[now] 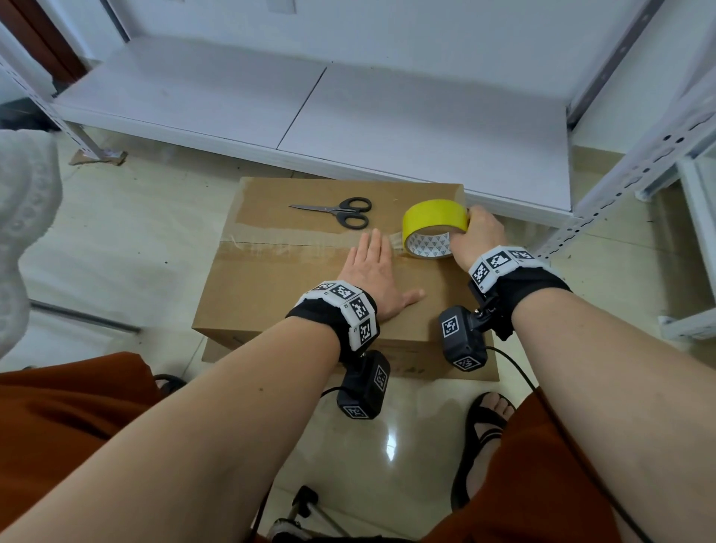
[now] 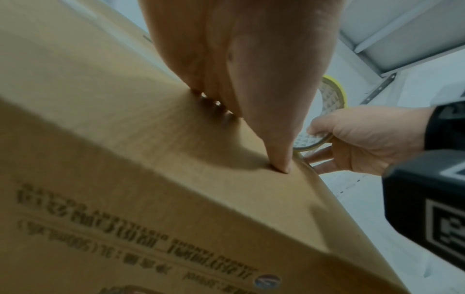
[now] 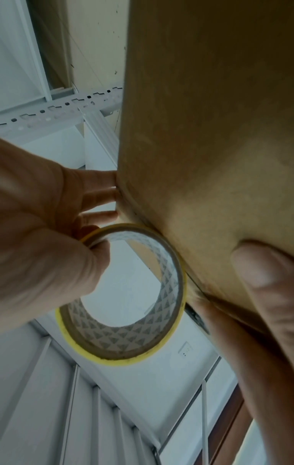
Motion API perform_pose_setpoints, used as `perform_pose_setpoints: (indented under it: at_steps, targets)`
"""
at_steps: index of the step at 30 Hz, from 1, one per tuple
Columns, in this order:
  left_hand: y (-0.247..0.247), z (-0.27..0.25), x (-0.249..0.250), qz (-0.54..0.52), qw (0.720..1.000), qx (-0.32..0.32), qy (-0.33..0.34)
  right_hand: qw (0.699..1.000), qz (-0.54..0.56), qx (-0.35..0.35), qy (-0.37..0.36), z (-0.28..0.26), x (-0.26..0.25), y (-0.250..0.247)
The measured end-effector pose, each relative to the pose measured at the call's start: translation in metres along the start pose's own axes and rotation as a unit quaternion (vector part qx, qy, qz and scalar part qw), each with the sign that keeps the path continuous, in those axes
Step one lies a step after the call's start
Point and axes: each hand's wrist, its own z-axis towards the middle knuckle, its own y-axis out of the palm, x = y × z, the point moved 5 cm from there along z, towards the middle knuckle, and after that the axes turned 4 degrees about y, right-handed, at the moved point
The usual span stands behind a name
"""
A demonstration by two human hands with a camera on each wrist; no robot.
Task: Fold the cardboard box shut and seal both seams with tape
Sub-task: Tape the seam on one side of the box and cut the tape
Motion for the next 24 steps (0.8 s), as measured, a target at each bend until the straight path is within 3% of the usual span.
perform_pose_setpoints:
  at_steps: [10,15,24]
  targets:
    - [0.001,0.004,0.014,0.033,0.999,-0.005,0.005,0.999,-0.014,-0.038,0.01,-0.001,0.006,0.011]
    - [0.004,0.005,0.014,0.005,1.0,-0.003,0.02,0.996,-0.04,-0.066,0.048,0.0,0.006,0.014]
    - [0.004,0.003,0.015,0.006,1.0,-0.01,0.019,0.998,-0.025,-0.055,0.004,-0.002,-0.001,0.01]
